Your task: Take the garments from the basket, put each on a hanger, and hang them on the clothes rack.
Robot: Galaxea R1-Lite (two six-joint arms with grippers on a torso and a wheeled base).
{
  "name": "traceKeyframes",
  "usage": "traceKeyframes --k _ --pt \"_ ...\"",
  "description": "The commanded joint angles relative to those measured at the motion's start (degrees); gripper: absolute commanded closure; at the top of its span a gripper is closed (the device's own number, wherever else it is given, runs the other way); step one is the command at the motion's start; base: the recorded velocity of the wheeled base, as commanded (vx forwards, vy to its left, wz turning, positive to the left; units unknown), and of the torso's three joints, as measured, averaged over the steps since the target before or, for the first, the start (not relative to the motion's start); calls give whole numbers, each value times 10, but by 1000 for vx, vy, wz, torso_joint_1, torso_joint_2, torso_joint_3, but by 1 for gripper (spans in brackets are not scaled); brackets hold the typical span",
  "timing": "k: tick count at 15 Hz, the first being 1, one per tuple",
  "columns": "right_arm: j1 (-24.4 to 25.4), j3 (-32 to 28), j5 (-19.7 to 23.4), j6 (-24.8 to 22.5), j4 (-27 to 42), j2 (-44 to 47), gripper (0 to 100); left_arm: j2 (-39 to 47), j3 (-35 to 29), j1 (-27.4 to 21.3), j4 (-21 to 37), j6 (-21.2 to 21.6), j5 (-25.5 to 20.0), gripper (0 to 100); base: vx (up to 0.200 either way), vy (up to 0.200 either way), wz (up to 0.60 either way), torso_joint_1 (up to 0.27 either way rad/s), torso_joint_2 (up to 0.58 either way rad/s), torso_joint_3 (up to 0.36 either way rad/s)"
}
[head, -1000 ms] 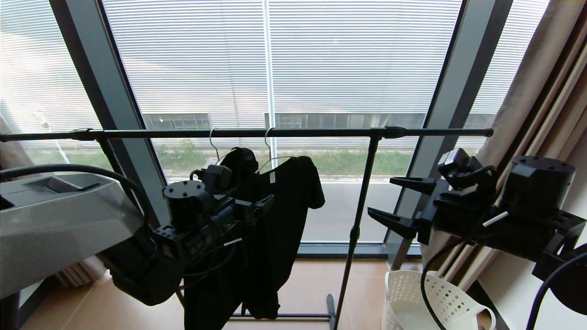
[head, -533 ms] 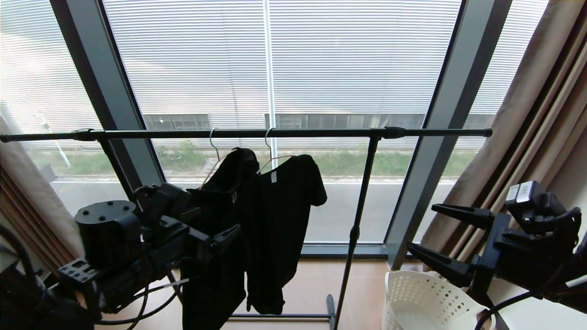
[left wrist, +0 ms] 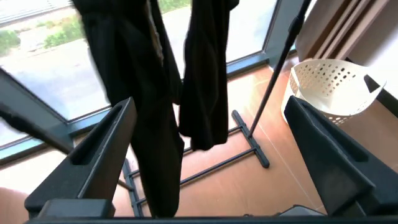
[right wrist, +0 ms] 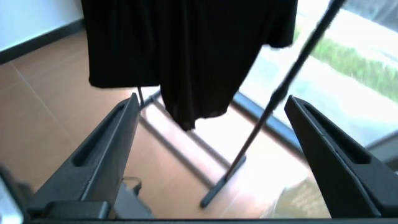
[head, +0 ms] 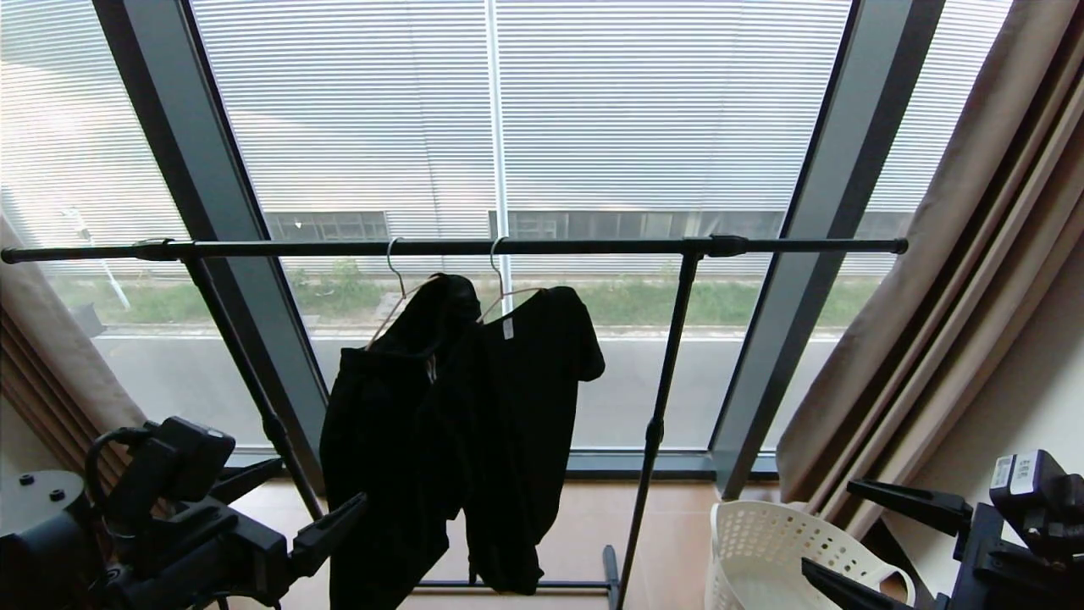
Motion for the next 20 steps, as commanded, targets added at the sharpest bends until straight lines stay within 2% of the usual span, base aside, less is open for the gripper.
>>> traceKeyframes --k 1,2,3,4,7,9,10,11,13,15,16,18,20 --pt "0 7 -3 11 42 -53 0 -103 4 1 82 -11 10 0 0 0 0 0 0 0" --pt "0 7 -3 12 85 -87 0 -162 4 1 153 -15 9 0 0 0 0 0 0 0" --pt "0 7 -3 12 93 -92 0 -170 4 1 165 -15 9 0 0 0 0 0 0 0" --pt "1 7 -2 12 156 -151 0 -239 4 1 242 -16 9 0 0 0 0 0 0 0" --pt "1 7 -3 15 242 -248 0 -341 4 1 337 -16 10 0 0 0 0 0 0 0" --pt "0 7 -6 22 316 -342 0 -464 4 1 454 -12 10 0 0 0 0 0 0 0" --pt "0 7 -10 22 332 -363 0 -498 4 1 483 -11 10 0 0 0 0 0 0 0" --pt "0 7 -23 22 368 -404 0 -560 4 1 538 -8 11 0 0 0 0 0 0 0" --pt "-1 7 -42 22 447 -506 0 -688 4 4 650 9 33 0 0 0 0 0 0 0" --pt "-10 5 -72 23 503 -582 0 -734 -3 27 672 10 36 0 0 0 0 0 0 0" --pt "-23 -1 -94 28 513 -611 0 -745 -3 89 672 19 36 0 0 0 0 0 0 0" --pt "-66 -1 -103 37 513 -624 0 -760 -3 163 672 34 28 0 0 0 0 0 0 0" --pt "-82 -1 -101 38 513 -660 0 -836 -4 168 675 32 -1 0 0 0 0 0 0 0"
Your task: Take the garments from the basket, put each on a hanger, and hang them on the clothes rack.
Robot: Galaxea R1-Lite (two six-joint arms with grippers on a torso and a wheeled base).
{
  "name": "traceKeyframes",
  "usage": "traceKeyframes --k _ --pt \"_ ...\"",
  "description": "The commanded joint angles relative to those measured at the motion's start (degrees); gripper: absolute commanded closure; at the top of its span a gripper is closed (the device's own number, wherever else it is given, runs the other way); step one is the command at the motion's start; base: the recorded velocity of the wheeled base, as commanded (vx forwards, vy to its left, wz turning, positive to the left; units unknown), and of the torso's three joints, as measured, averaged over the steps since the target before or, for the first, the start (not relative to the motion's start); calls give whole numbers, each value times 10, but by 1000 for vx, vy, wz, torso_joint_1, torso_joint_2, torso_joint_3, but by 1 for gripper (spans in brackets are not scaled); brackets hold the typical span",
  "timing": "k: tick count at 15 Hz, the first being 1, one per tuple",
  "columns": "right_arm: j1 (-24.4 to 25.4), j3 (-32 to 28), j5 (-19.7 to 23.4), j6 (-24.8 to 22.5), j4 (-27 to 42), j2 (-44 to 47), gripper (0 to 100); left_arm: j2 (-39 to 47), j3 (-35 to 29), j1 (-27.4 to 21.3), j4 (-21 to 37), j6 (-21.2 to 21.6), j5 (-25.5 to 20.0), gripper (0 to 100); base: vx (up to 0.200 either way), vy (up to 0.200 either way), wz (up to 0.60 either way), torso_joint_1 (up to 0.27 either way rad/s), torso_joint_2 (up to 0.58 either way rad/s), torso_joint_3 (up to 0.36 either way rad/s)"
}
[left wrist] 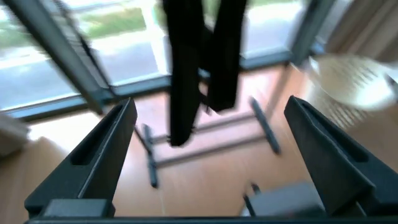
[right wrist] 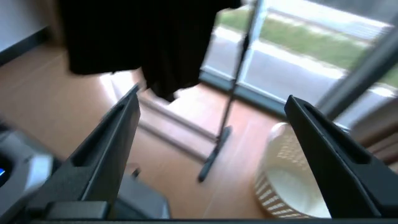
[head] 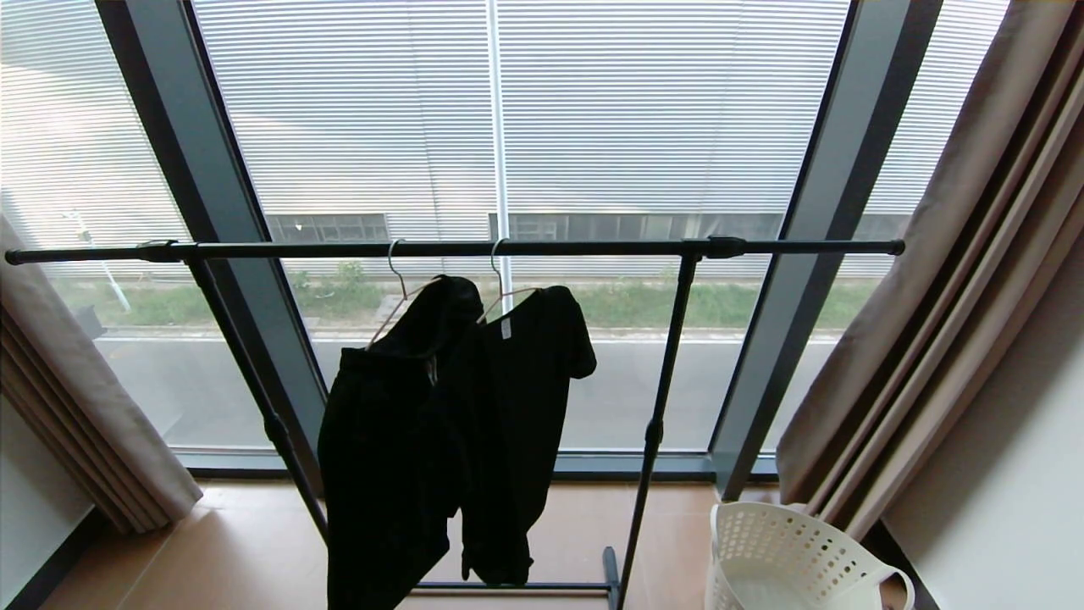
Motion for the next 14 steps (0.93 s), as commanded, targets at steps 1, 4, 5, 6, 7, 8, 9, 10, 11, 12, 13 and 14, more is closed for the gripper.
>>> traceKeyframes --k 1,4,5,6,7,8,9,10,11,12,13,14 --pt "-14 0 1 1 1 -68 0 -104 -2 19 4 -1 -40 0 0 0 0 0 0 0" --pt "-15 3 -3 10 -12 -70 0 -104 0 19 1 -28 -43 0 0 0 0 0 0 0" --pt "-21 5 -14 24 -20 -70 0 -104 1 19 0 -29 -25 0 0 0 0 0 0 0" --pt "-30 8 -28 43 -22 -70 0 -104 2 19 0 -31 -3 0 0 0 0 0 0 0" --pt "-46 8 -43 66 -23 -71 0 -104 2 19 -1 -35 7 0 0 0 0 0 0 0" --pt "-75 8 -45 87 -24 -83 0 -104 2 19 -1 -44 8 0 0 0 0 0 0 0" --pt "-96 7 -43 90 -23 -114 0 -104 2 19 -2 -57 7 0 0 0 0 0 0 0" --pt "-97 8 -42 83 -22 -123 0 -104 3 19 -3 -57 7 0 0 0 0 0 0 0" --pt "-97 8 -43 59 -22 -123 0 -104 3 19 -4 -57 7 0 0 0 0 0 0 0" --pt "-97 8 -45 45 -21 -123 0 -104 3 19 -4 -57 7 0 0 0 0 0 0 0" --pt "-97 8 -45 45 -21 -123 0 -104 3 19 -4 -57 7 0 0 0 0 0 0 0" --pt "-97 8 -45 48 -22 -123 0 -104 3 20 -4 -57 7 0 0 0 0 0 0 0"
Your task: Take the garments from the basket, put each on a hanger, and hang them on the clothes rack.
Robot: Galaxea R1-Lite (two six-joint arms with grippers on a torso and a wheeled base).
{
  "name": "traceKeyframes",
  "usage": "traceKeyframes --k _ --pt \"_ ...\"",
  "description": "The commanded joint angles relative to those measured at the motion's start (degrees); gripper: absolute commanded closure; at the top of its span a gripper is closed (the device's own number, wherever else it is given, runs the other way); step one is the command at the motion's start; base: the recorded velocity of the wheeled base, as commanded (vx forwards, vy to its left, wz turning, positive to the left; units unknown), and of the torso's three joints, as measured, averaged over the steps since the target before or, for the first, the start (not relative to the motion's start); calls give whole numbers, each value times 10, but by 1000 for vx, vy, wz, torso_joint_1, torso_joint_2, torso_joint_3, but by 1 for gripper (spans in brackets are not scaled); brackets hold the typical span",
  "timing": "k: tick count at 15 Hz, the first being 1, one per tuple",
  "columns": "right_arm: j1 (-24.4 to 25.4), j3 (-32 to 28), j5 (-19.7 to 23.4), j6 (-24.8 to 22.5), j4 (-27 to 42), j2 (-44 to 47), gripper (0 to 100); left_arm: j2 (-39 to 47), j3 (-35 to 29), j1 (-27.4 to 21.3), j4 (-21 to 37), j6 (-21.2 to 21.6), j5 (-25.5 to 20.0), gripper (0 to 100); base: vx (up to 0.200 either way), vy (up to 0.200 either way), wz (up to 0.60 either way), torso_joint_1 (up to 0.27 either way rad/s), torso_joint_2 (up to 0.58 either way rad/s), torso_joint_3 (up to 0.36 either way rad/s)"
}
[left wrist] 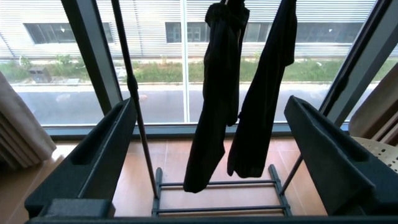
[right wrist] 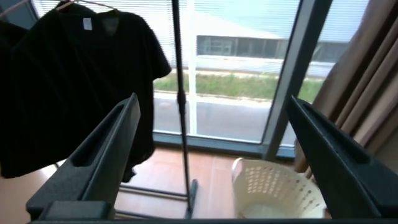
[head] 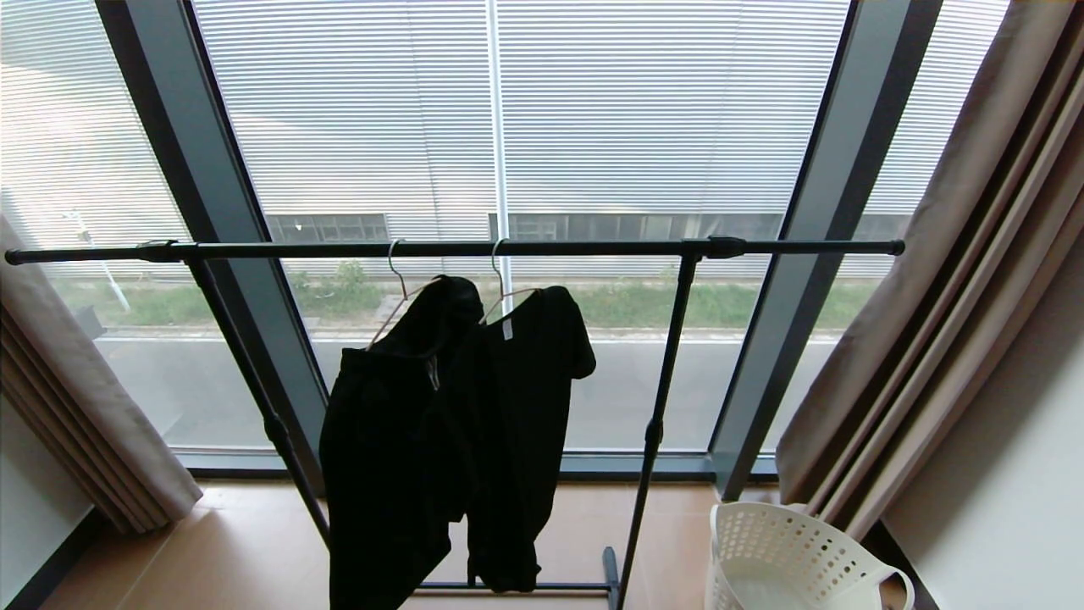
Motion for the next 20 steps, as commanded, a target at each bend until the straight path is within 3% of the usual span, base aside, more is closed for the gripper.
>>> traceKeyframes --k 1,7,9,10,11,12,15,16,20 --pt "-1 0 1 10 0 -4 0 1 0 0 0 0 0 0 0 0 0 0 0 0" --pt "-1 0 6 24 -1 -4 0 1 0 1 0 0 0 0 0 0 0 0 0 0" --pt "-1 0 25 79 -4 -4 0 1 0 1 0 0 0 0 0 0 0 0 0 0" --pt "-1 0 10 94 -9 -4 0 1 0 0 0 0 0 0 0 0 0 0 0 0" --pt "-1 0 -18 87 -7 -4 0 1 0 0 0 0 0 0 0 0 0 0 0 0" --pt "-1 0 -47 43 -5 -4 0 1 0 0 0 0 0 0 0 0 0 0 0 0" --pt "-2 0 -69 -76 3 -4 0 1 0 0 0 0 0 0 0 0 0 0 0 0" --pt "-2 -1 -69 -87 26 -4 0 1 0 1 0 0 0 0 0 0 0 0 0 0" --pt "-1 -1 -35 -52 26 -4 0 1 0 0 0 0 0 0 0 0 0 0 0 0"
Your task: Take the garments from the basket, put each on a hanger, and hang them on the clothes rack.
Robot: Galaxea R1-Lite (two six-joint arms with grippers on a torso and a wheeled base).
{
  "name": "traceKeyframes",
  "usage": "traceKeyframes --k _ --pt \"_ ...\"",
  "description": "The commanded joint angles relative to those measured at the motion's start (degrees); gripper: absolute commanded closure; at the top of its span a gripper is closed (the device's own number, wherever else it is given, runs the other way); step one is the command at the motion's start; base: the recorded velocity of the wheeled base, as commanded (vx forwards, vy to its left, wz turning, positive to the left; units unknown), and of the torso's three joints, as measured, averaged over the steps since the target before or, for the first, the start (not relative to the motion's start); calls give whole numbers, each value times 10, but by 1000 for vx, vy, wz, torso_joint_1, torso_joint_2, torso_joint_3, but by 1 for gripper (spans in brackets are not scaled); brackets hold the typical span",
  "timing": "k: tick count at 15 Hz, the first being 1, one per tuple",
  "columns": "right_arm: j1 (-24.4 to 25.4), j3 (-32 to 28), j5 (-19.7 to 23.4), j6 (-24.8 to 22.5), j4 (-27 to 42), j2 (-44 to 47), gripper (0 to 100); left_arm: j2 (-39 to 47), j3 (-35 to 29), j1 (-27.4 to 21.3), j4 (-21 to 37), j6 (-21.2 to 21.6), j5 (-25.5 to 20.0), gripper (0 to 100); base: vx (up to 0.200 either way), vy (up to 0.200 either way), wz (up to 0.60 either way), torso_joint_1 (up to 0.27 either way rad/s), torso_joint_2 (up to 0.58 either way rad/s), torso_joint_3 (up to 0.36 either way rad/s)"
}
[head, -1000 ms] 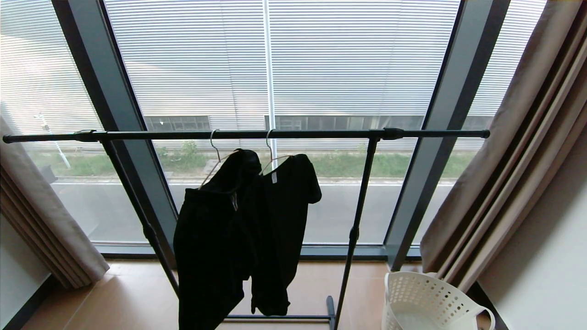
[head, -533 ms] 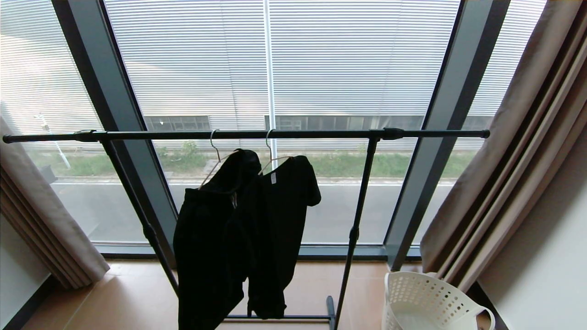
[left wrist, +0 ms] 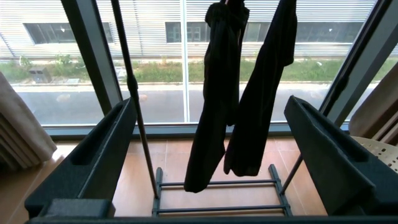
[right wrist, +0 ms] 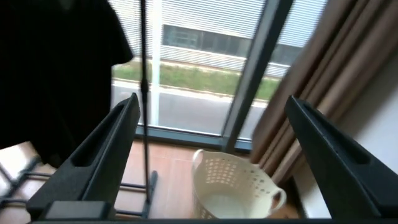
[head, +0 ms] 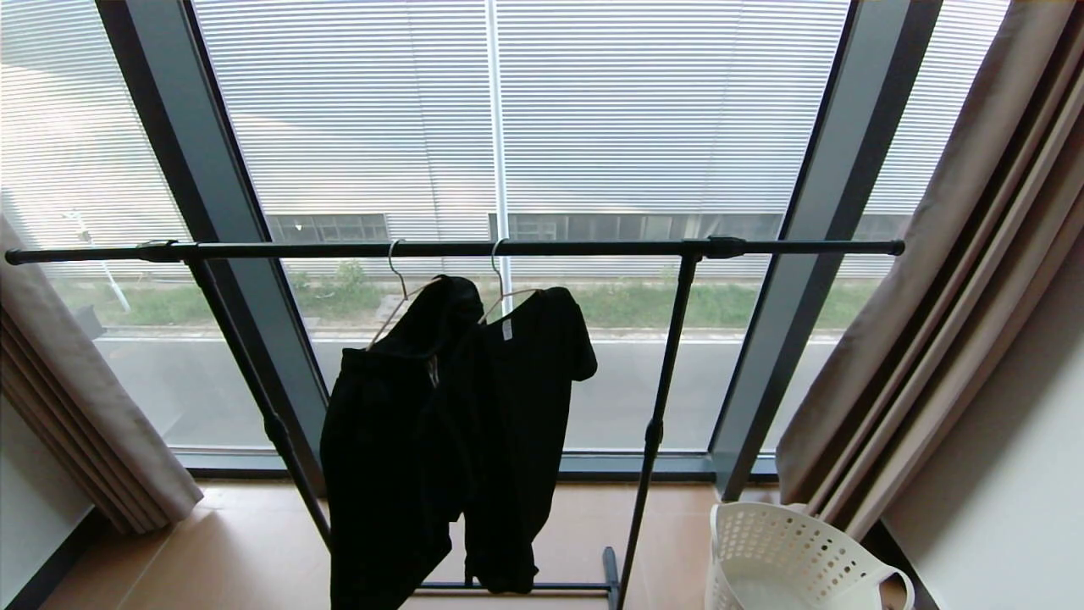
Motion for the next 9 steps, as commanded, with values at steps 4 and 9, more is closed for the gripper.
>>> traceKeyframes --k 4,9 --pt "0 0 1 -1 -1 1 0 1 0 0 0 0 0 0 0 0 0 0 0 0" --pt "0 0 1 -1 -1 1 0 1 0 0 0 0 0 0 0 0 0 0 0 0"
